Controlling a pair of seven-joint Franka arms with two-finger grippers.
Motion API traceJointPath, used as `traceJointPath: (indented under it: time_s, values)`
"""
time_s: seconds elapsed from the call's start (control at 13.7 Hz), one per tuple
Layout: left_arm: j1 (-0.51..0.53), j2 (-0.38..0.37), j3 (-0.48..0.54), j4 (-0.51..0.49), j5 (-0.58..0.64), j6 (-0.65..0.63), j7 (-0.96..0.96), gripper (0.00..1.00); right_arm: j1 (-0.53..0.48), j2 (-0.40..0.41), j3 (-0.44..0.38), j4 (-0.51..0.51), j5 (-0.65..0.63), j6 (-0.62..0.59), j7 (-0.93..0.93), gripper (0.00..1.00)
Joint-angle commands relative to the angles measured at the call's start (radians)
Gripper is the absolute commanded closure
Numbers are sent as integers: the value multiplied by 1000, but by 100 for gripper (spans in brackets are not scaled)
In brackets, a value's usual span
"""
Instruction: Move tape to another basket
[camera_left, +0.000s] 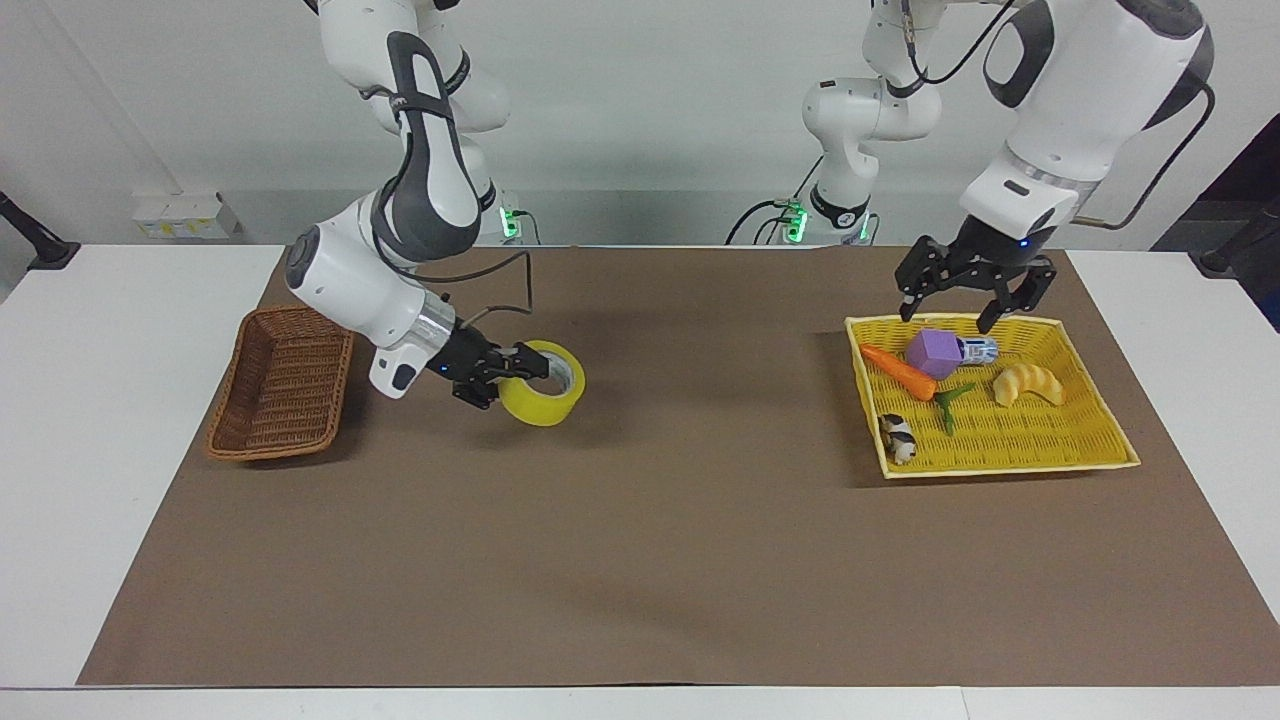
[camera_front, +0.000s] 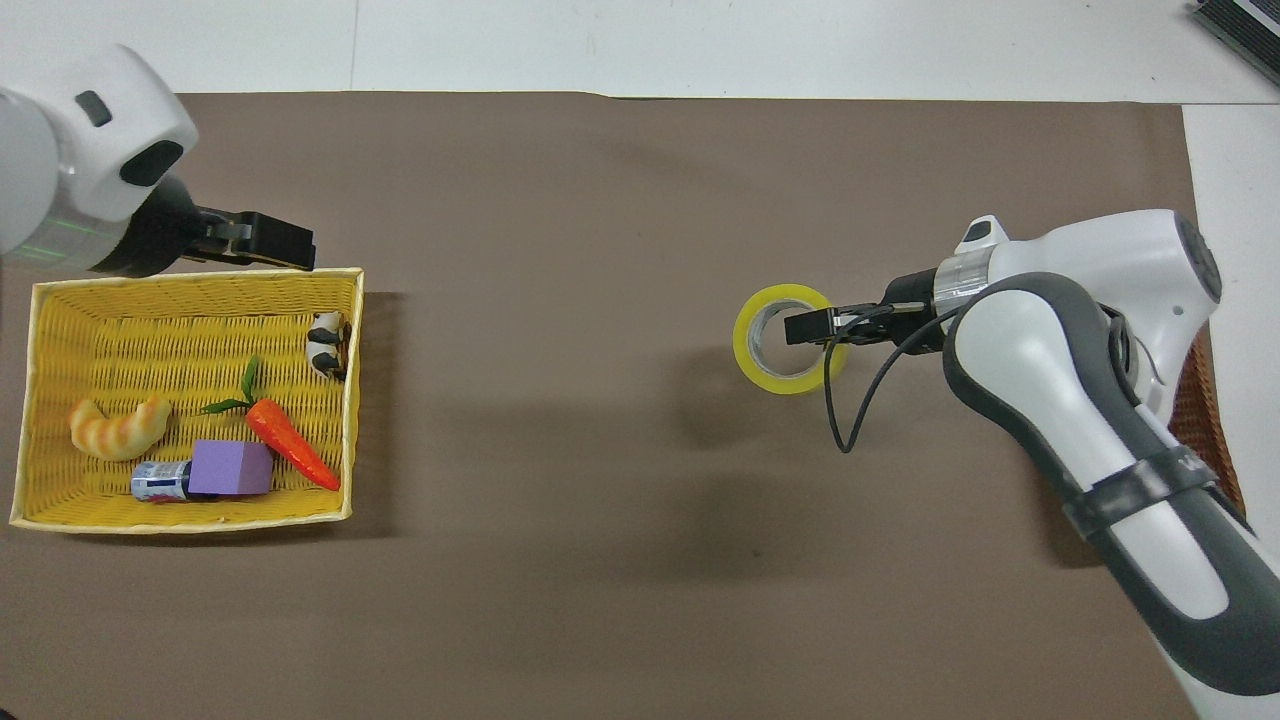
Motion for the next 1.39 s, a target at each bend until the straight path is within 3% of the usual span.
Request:
traceJointPath:
  time_s: [0.0, 0.51, 0.88, 1.17, 1.31]
  values:
    - [25, -64, -11, -6, 52, -84, 79, 0, -62, -13, 8, 24, -76, -27, -20, 100]
    - [27, -104, -10, -32, 54, -171, 83, 0, -179, -45, -5, 85, -381, -90, -11, 100]
    - [48, -99, -10, -30, 52, -163, 73, 0, -333, -53, -39, 84, -668, -80, -169, 100]
    - [48, -99, -10, -30, 52, -164, 73, 0, -387, -122, -41, -43, -903, -64, -160, 100]
    - [48, -101, -11, -30, 52, -164, 73, 0, -418, -123, -41, -124, -937, 29, -150, 85]
